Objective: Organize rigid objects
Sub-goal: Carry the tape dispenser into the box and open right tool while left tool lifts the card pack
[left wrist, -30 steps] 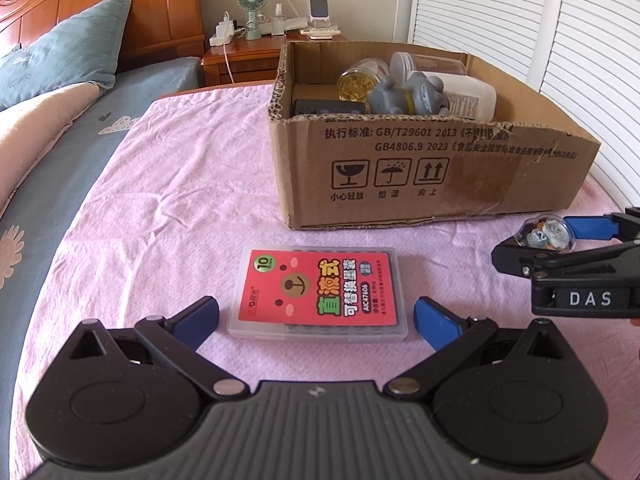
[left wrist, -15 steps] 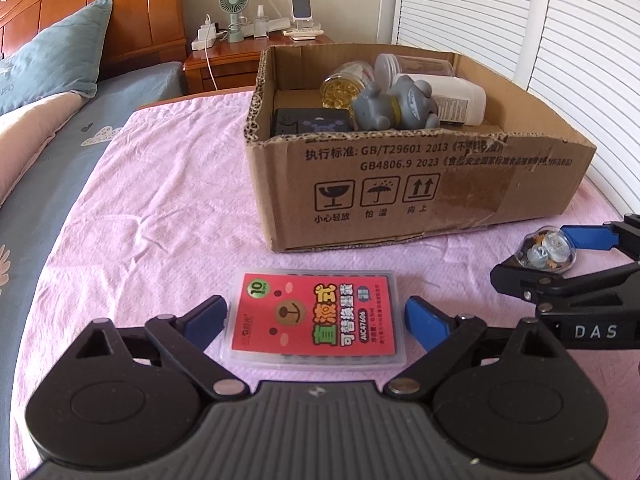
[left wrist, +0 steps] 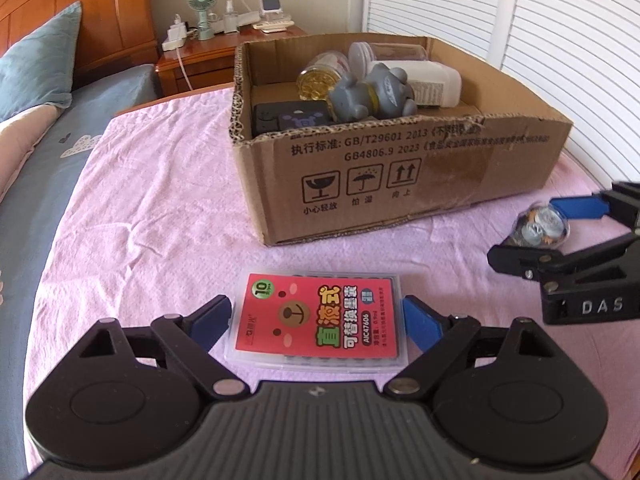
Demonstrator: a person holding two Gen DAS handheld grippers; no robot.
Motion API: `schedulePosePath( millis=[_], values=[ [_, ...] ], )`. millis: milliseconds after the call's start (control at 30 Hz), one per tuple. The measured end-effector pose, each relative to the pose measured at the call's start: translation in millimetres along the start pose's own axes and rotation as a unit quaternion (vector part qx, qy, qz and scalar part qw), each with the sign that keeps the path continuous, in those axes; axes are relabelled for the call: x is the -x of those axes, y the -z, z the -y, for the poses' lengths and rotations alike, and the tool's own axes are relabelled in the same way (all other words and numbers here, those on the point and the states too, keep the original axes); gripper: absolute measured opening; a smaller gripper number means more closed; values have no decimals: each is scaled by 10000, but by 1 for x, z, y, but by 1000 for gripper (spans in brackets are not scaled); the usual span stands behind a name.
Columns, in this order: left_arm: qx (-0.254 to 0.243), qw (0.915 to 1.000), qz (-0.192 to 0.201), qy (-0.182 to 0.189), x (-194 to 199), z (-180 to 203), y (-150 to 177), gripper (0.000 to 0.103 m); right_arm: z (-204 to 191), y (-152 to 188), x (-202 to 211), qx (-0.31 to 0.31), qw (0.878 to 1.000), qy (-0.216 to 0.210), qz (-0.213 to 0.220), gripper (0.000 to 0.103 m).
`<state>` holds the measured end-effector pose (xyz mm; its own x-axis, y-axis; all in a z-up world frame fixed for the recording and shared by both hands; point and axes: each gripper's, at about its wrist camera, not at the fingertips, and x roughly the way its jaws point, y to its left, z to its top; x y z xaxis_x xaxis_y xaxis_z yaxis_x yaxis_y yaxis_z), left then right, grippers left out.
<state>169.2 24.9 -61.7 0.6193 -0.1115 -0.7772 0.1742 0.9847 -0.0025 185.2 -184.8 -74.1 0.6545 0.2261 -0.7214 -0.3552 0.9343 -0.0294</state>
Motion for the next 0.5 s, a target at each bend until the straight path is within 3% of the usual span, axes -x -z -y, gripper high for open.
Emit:
schedulePosePath(
  millis=[233, 500],
  values=[
    [-304, 9992, -117, 236, 15, -6, -1, 91, 0, -8, 26, 337, 9994, -85, 77, 92],
    [-516, 9977, -76, 443, 38, -8, -7, 91, 7, -34, 67, 524, 9971, -252, 498, 92]
  ],
)
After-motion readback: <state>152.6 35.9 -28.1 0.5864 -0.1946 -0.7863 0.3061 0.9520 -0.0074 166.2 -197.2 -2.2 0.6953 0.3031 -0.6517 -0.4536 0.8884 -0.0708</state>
